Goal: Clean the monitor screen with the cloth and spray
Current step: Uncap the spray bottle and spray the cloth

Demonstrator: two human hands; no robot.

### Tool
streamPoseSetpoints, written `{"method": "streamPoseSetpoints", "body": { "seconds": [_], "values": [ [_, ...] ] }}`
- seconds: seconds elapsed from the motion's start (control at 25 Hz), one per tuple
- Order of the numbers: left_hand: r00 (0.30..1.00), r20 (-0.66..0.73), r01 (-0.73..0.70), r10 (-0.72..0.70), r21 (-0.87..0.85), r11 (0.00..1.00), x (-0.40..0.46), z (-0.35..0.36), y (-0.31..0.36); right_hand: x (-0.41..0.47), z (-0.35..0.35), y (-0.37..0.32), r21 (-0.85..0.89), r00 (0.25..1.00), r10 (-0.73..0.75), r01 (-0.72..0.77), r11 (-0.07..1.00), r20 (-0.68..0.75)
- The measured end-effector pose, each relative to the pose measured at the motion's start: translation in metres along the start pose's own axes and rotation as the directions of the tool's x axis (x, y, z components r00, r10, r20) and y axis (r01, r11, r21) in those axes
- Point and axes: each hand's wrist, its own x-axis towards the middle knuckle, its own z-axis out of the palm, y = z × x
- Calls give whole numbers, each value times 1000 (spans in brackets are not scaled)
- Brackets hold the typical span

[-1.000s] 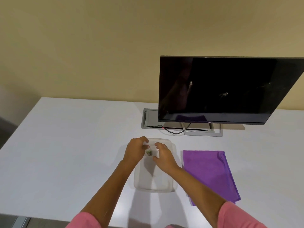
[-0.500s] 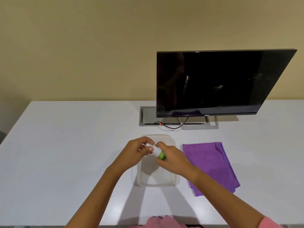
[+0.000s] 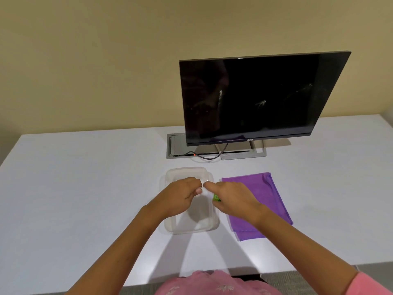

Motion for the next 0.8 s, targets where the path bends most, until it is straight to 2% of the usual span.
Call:
{"method": "streamPoseSetpoints", "body": {
  "seconds": [0.12, 0.24, 0.32, 0.4, 0.48, 0.52, 0.6, 0.64, 0.72, 0.8],
  "values": [
    [1000, -10, 29, -30, -53, 998, 13, 10, 16, -13, -8, 22, -51, 1000, -13, 12, 999, -20],
    [996, -75, 36, -45, -117, 993, 29, 21, 37, -29, -13, 47, 55, 999, 11, -8, 998, -51],
    [983, -150, 61, -103, -261, 963, 41, 27, 54, -41, -17, 71, 163, 996, 71, -60, 985, -60],
    [962, -168, 98, -215, -523, 847, 52, 34, 69, -53, -19, 92, 325, 982, 182, -155, 933, -57],
    [954, -107, 117, -281, -728, 675, 63, 47, 88, -64, -20, 112, 564, 946, 321, -243, 789, -41],
    [953, -74, 124, -295, -792, 598, 69, 56, 99, -69, -23, 123, 695, 926, 377, -265, 668, -9],
    [951, -30, 126, -308, -871, 475, 92, 83, 128, -83, -27, 151, 877, 915, 393, -261, 404, 92],
    [945, 0, 144, -326, -897, 418, 111, 103, 150, -96, -29, 175, 912, 924, 358, -253, 322, 130],
    [940, 49, 174, -338, -920, 352, 122, 119, 161, -100, -31, 181, 944, 935, 312, -243, 224, 167],
    [934, 68, 173, -350, -945, 277, 135, 136, 169, -106, -32, 188, 958, 950, 272, -212, 195, 155]
  ]
}}
